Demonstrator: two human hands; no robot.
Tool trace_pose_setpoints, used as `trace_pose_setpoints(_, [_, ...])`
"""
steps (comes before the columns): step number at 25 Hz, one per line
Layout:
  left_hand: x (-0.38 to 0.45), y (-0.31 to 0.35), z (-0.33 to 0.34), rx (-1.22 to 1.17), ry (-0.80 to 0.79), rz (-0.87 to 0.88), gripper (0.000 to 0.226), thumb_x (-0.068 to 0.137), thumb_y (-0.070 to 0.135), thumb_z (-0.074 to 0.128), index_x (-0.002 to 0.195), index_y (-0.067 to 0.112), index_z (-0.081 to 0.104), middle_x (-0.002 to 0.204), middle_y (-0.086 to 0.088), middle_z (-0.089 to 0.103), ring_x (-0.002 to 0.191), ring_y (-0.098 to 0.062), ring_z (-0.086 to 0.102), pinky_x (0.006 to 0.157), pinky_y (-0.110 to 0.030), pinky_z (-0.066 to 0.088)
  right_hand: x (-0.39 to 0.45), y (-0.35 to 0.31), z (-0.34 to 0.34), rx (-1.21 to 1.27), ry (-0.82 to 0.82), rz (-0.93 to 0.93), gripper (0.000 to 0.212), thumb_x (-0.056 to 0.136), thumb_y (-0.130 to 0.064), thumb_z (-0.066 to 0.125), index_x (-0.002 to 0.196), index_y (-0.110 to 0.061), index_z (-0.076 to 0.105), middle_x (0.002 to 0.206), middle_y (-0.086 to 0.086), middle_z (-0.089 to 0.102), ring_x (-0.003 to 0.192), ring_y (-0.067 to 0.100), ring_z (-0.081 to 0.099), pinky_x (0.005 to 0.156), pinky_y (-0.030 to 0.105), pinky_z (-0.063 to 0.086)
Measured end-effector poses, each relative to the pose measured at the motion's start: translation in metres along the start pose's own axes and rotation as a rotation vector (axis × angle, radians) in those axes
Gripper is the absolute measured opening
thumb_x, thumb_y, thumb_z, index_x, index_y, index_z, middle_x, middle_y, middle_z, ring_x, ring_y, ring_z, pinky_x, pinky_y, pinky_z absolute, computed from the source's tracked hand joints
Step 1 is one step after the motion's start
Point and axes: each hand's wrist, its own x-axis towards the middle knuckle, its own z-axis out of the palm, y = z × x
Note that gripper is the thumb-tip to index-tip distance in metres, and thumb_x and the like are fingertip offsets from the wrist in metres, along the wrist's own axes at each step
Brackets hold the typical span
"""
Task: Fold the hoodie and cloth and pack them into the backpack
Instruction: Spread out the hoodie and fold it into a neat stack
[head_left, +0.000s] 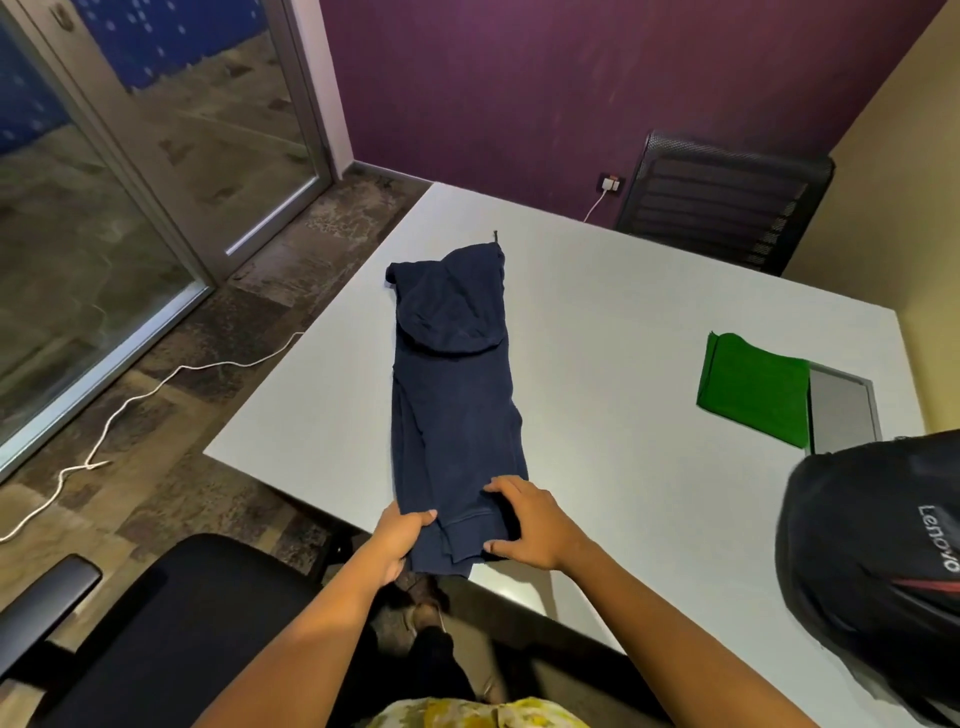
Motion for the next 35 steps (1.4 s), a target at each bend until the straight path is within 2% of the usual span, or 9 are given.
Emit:
trace_pose_setpoints(4, [-0.01, -0.013, 0.004, -0.106, -0.02, -0.045, 0.044, 0.095, 0.004, 0.063, 0.137, 0.003, 0.052, 0.122, -0.016, 0.065, 0.111, -0.036, 0.063, 0.094, -0.046, 0.054, -0.025, -0.006, 0.009, 0.005, -0.099, -0.073, 0.105, 0.066, -0.074, 0.073, 0.152, -0.038, 0.025, 0.159, -0.013, 0.03, 0.141, 0.006, 0.032, 0.121, 0.037, 0.021])
trace_pose_setpoints(8, [-0.017, -0.019, 0.005, -0.268, -0.108, -0.183, 0.036, 0.096, 0.002, 0.061, 0.13, -0.006, 0.055, 0.12, -0.026, 0.067, 0.106, -0.039, 0.066, 0.084, -0.044, 0.059, -0.036, -0.009, 0.028, -0.152, -0.127, -0.063, 0.119, 0.065, -0.076, 0.07, 0.157, -0.039, 0.004, 0.167, -0.008, 0.008, 0.154, 0.02, 0.008, 0.124, 0.053, -0.001])
trace_pose_setpoints(14, [-0.026, -0.021, -0.001, -0.263, -0.234, -0.298, 0.03, 0.098, -0.001, 0.055, 0.127, -0.008, 0.057, 0.122, -0.026, 0.066, 0.104, -0.038, 0.066, 0.078, -0.041, 0.062, -0.031, -0.014, 0.029, -0.241, -0.078, -0.044, 0.09, 0.085, -0.037, 0.066, 0.158, -0.034, 0.013, 0.165, -0.003, 0.02, 0.15, 0.025, 0.025, 0.123, 0.048, 0.018])
trace_pose_setpoints(18, [-0.023, -0.003, 0.0, 0.16, -0.138, -0.253, 0.034, 0.095, 0.014, 0.064, 0.126, 0.003, 0.059, 0.114, -0.015, 0.069, 0.099, -0.029, 0.067, 0.075, -0.04, 0.062, -0.019, -0.008, 0.018, -0.19, -0.153, -0.08, 0.07, 0.089, -0.027, 0.062, 0.152, -0.036, 0.032, 0.152, -0.004, 0.047, 0.129, 0.024, 0.054, 0.104, 0.042, 0.047])
trace_pose_setpoints(24, [-0.007, 0.029, -0.001, 0.836, 0.191, 0.284, 0.051, 0.089, 0.038, 0.066, 0.133, 0.017, 0.051, 0.136, -0.003, 0.054, 0.126, -0.03, 0.052, 0.106, -0.044, 0.043, -0.001, -0.017, 0.003, -0.131, -0.197, 0.012, 0.052, 0.09, -0.028, 0.06, 0.138, -0.045, 0.051, 0.128, -0.004, 0.068, 0.108, 0.028, 0.065, 0.089, 0.042, 0.055])
trace_pose_setpoints(26, [-0.004, 0.038, 0.006, 0.819, 0.075, 0.503, 0.047, 0.094, 0.034, 0.064, 0.137, 0.02, 0.051, 0.147, -0.002, 0.048, 0.145, -0.025, 0.035, 0.115, -0.045, 0.034, 0.005, -0.028, -0.012, -0.108, -0.268, 0.045, 0.046, 0.087, -0.026, 0.068, 0.131, -0.037, 0.061, 0.122, 0.0, 0.071, 0.105, 0.027, 0.065, 0.091, 0.04, 0.053])
trace_pose_setpoints(29, [-0.002, 0.046, 0.016, 0.858, -0.185, 0.602, 0.048, 0.098, 0.032, 0.06, 0.143, 0.023, 0.047, 0.159, 0.003, 0.036, 0.154, -0.017, 0.006, 0.124, -0.042, 0.016, 0.014, -0.042, -0.04, -0.057, -0.456, 0.106, 0.044, 0.075, -0.027, 0.083, 0.118, -0.027, 0.07, 0.113, 0.002, 0.074, 0.102, 0.026, 0.066, 0.096, 0.041, 0.052])
trace_pose_setpoints(32, [0.0, 0.054, 0.025, 0.918, -0.367, 0.434, 0.047, 0.102, 0.035, 0.051, 0.148, 0.029, 0.042, 0.163, 0.006, 0.025, 0.154, -0.014, -0.006, 0.123, -0.044, -0.011, 0.023, -0.053, -0.066, -0.041, -0.611, 0.173, 0.05, 0.073, -0.03, 0.086, 0.12, -0.024, 0.07, 0.117, 0.001, 0.073, 0.106, 0.026, 0.066, 0.1, 0.04, 0.051])
trace_pose_setpoints(35, [-0.003, 0.052, 0.026, 0.842, -0.501, 0.31, 0.043, 0.105, 0.027, 0.046, 0.148, 0.029, 0.04, 0.163, 0.004, 0.023, 0.154, -0.02, -0.008, 0.123, -0.047, -0.01, 0.032, -0.056, -0.085, -0.041, -0.708, 0.223, 0.053, 0.072, -0.033, 0.088, 0.121, -0.022, 0.07, 0.119, 0.0, 0.071, 0.109, 0.026, 0.065, 0.101, 0.04, 0.051])
